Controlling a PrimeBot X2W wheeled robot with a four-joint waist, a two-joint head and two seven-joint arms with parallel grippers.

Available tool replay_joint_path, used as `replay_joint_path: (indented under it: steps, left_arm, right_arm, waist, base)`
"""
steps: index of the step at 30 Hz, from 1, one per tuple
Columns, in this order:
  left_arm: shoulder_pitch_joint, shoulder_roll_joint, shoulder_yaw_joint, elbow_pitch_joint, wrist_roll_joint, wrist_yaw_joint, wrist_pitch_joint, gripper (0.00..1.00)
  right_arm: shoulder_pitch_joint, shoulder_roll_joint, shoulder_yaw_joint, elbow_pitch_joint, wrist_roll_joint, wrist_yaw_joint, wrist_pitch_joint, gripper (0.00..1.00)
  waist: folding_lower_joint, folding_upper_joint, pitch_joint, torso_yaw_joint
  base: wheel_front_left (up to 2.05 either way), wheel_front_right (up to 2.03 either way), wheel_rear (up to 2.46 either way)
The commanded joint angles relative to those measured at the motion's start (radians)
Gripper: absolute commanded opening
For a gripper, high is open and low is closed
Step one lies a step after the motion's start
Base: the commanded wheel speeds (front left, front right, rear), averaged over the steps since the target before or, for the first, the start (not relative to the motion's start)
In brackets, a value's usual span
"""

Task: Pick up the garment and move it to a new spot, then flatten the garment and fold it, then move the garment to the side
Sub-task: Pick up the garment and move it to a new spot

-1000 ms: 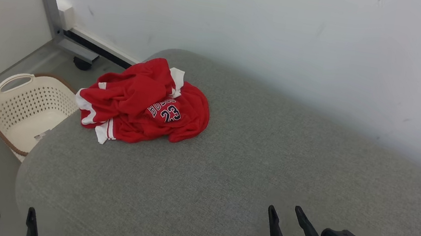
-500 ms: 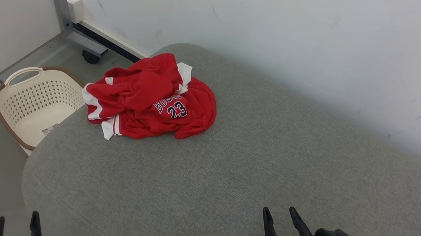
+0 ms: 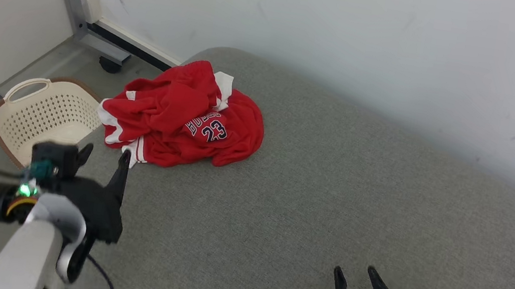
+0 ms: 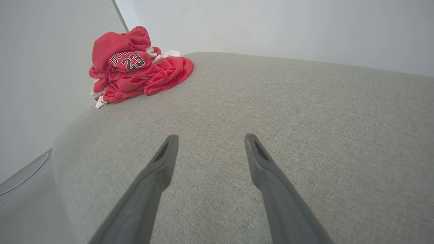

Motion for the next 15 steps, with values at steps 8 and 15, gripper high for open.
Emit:
replay_joint_path:
  steps: [8, 15]
  left_arm:
    - [-0.352, 0.010, 0.045, 0.279, -0.069, 0.032, 0.175, 1.00]
    - [-0.484, 0.057, 0.084, 0.415, -0.128, 0.030, 0.332, 1.00]
  right_arm:
    - [0.019, -0.003, -0.005, -0.211, -0.110, 0.003, 0.123, 1.00]
    - [0.039, -0.024, -0.019, -0.366, -0.140, 0.003, 0.194, 1.00]
  waist:
    - [0.0000, -0.0001, 0.164, -0.203]
    - [0.0000, -0.0001, 0.261, -0.326]
  base:
    - [0.00, 0.00, 0.00]
    - [0.00, 0.00, 0.00]
